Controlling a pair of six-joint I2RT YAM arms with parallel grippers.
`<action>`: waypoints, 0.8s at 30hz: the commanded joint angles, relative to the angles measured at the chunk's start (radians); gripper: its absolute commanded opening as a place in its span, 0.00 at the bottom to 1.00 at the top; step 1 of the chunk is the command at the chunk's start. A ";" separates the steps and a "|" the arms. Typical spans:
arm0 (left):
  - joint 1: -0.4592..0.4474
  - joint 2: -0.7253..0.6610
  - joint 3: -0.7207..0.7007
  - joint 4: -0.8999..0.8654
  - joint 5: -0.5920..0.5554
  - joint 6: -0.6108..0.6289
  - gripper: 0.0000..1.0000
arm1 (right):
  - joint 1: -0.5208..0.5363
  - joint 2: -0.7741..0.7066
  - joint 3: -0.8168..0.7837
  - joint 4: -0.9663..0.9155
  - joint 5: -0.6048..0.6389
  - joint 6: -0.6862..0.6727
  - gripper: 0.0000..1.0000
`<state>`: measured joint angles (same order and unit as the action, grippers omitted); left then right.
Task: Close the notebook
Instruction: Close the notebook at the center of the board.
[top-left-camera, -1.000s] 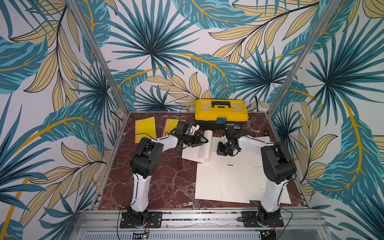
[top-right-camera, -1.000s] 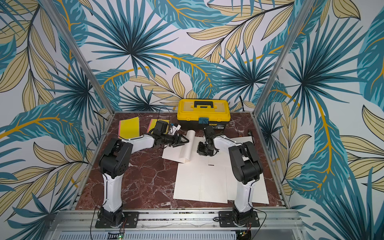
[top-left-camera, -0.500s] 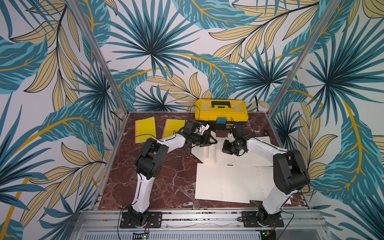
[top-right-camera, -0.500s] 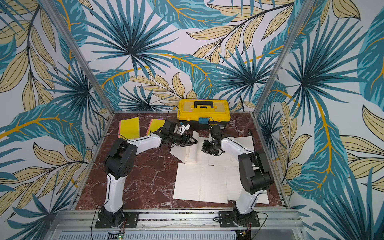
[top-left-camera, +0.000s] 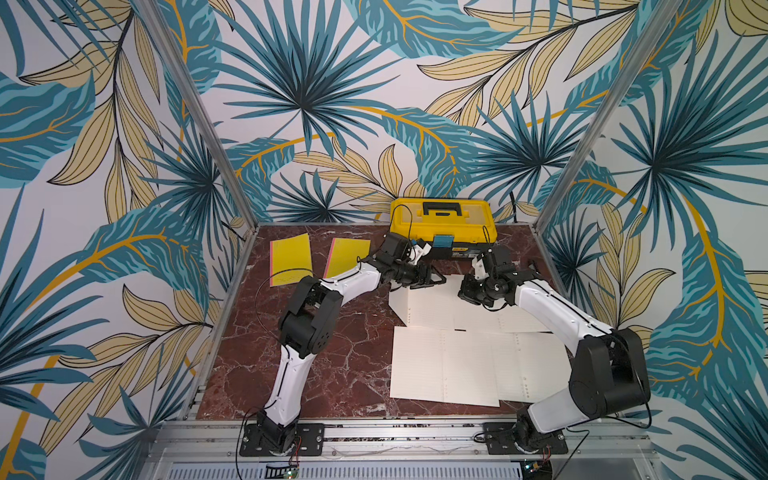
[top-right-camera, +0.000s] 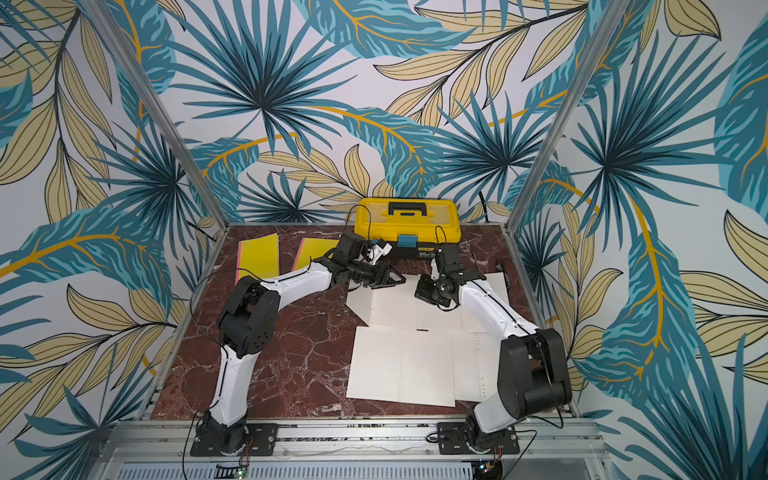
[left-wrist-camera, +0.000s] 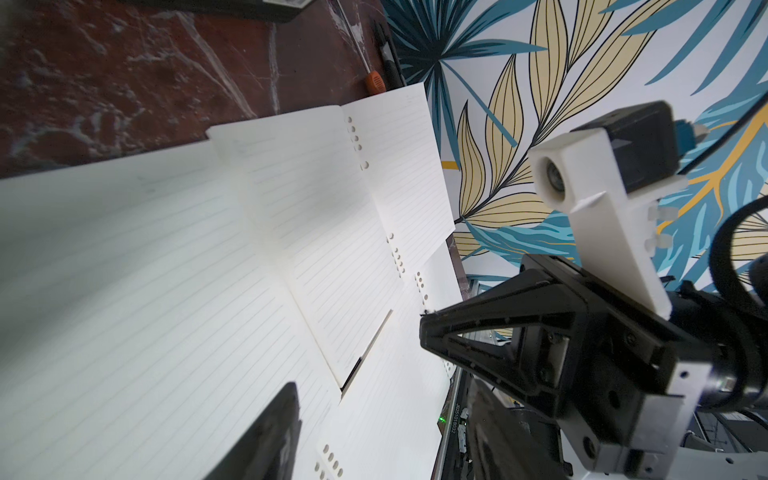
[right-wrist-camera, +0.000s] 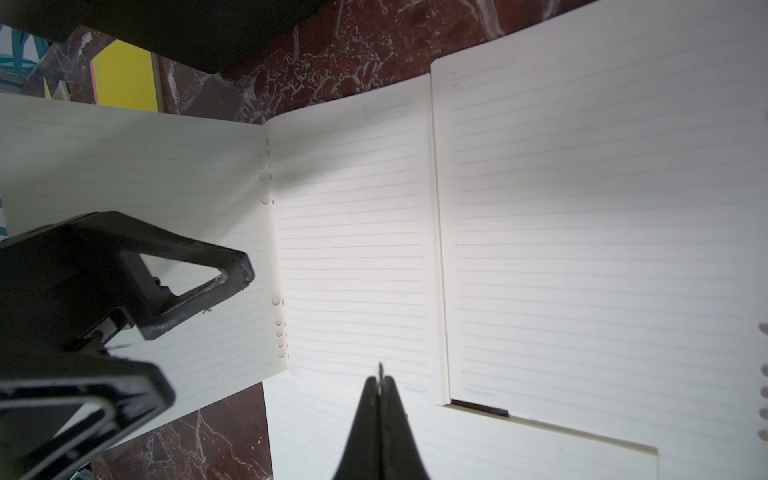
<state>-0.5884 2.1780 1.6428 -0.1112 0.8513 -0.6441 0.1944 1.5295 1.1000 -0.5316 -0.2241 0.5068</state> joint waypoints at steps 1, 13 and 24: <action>-0.017 -0.007 0.038 -0.011 0.003 0.001 0.65 | -0.009 -0.021 -0.025 -0.031 0.007 -0.023 0.05; -0.010 -0.279 0.029 -0.276 -0.193 0.146 0.65 | -0.009 0.019 -0.037 0.004 -0.028 -0.014 0.05; 0.069 -0.457 -0.134 -0.360 -0.368 0.188 0.66 | -0.008 0.034 -0.029 0.001 -0.040 -0.017 0.05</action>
<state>-0.5457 1.7283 1.5604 -0.4026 0.5690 -0.4808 0.1894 1.5505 1.0889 -0.5282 -0.2554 0.5003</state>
